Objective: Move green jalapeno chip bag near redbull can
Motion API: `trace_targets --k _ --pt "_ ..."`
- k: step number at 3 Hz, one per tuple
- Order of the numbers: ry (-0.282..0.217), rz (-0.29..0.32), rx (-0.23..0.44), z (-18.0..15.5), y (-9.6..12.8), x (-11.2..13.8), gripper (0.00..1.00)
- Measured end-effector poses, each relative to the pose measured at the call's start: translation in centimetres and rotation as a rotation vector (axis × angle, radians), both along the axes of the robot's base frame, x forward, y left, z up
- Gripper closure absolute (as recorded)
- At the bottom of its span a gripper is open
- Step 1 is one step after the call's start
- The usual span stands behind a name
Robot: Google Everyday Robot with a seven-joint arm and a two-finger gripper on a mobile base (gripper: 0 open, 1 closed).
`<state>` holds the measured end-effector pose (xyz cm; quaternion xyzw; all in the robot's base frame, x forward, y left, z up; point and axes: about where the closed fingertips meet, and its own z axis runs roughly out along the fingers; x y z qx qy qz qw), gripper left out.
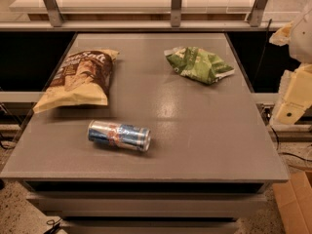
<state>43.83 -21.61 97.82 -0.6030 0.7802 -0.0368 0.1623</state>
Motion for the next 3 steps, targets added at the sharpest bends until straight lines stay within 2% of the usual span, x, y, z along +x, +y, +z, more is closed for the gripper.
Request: trace_targets --k 1,2,3 --pt "-0.004 -0.001 0.004 0.1 0.0 0.1 0.00" --pt "-0.026 -0.011 0.037 0.0 0.4 2.8 0.00" --pt "-0.031 -0.034 0.082 -0.7 1.2 6.7 0.00"
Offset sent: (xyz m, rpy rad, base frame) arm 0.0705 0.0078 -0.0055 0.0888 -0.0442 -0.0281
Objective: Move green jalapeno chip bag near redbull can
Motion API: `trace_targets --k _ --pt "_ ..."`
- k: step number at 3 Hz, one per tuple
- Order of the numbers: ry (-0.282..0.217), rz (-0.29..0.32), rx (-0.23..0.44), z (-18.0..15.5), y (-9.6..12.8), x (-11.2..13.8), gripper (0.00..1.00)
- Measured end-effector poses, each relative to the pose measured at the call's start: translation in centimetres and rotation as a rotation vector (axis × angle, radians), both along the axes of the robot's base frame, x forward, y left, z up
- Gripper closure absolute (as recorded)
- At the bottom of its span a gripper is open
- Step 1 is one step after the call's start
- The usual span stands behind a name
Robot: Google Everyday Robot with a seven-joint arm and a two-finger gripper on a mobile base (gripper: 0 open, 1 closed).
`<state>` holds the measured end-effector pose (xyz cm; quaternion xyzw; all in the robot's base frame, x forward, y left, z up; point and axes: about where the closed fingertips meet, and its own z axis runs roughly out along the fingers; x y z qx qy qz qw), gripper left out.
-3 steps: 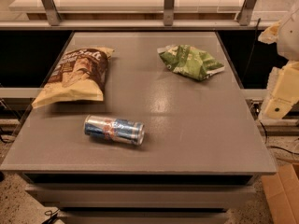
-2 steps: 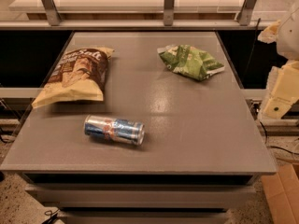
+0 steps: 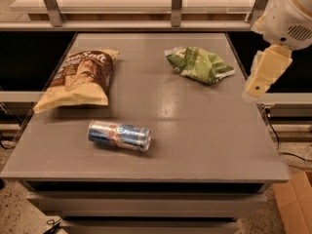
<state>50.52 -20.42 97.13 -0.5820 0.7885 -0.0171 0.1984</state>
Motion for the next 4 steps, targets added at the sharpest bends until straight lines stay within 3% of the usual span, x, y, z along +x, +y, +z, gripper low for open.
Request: trace_targets --k 2,4 --pt "-0.010 -0.083 0.125 -2.9 2.3 8.3 0.00" --pt "0.022 -0.128 0.252 -7.6 5.0 14.2 0.00"
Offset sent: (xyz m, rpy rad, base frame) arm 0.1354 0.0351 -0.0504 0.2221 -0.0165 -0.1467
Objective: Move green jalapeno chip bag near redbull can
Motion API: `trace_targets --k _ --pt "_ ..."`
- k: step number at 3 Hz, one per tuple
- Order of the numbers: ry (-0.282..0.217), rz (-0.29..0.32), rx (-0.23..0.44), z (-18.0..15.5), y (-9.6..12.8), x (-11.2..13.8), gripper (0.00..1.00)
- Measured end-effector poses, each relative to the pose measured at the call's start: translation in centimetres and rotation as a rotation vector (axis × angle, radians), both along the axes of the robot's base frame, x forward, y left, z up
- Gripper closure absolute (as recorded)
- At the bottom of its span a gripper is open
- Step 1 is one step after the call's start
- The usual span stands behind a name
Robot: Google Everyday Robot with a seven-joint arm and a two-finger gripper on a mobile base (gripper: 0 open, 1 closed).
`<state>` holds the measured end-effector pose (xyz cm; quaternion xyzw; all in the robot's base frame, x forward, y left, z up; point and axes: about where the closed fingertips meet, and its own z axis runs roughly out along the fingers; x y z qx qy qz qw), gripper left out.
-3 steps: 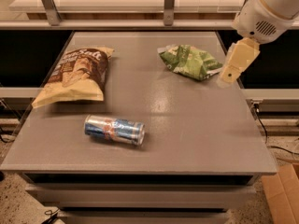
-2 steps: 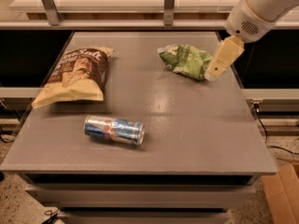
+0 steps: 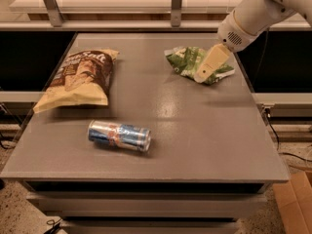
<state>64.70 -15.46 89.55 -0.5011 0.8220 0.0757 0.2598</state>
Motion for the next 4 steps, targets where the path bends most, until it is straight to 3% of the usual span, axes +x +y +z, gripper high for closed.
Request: trace_targets --k 1,4 --pt "0.020 0.017 0.031 -1.6 1.3 1.9 0.16" --pt "0.047 0.103 0.081 -2.6 2.8 3.8 0.86"
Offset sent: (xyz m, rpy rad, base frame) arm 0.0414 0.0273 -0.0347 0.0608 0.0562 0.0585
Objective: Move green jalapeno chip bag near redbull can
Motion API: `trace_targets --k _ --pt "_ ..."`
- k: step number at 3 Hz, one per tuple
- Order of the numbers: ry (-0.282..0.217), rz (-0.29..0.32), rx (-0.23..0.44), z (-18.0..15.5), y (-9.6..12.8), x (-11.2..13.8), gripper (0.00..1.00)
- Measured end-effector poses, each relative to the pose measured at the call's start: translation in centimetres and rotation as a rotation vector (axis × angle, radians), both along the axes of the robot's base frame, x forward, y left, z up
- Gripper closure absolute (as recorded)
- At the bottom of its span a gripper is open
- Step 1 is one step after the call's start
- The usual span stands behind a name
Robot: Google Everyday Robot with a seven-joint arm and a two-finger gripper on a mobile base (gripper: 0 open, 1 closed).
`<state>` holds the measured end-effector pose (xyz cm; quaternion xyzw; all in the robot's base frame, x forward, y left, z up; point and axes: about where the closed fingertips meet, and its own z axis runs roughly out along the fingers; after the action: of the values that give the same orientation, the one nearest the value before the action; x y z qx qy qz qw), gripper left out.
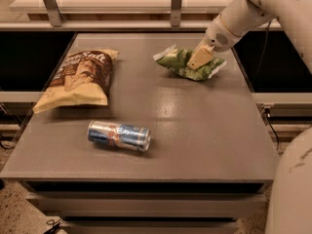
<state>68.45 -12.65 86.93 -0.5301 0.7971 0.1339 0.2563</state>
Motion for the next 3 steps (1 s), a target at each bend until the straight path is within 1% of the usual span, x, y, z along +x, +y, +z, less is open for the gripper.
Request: trace_targets --k 1,2,3 --pt "-0.022 0.088 0.023 2.1 0.6 -0.5 1.00" --pt "-0.028 0.156 0.018 4.0 0.8 -1.7 1.00" --pt "-0.023 0.209 0.006 5.3 1.3 -3.6 1.00"
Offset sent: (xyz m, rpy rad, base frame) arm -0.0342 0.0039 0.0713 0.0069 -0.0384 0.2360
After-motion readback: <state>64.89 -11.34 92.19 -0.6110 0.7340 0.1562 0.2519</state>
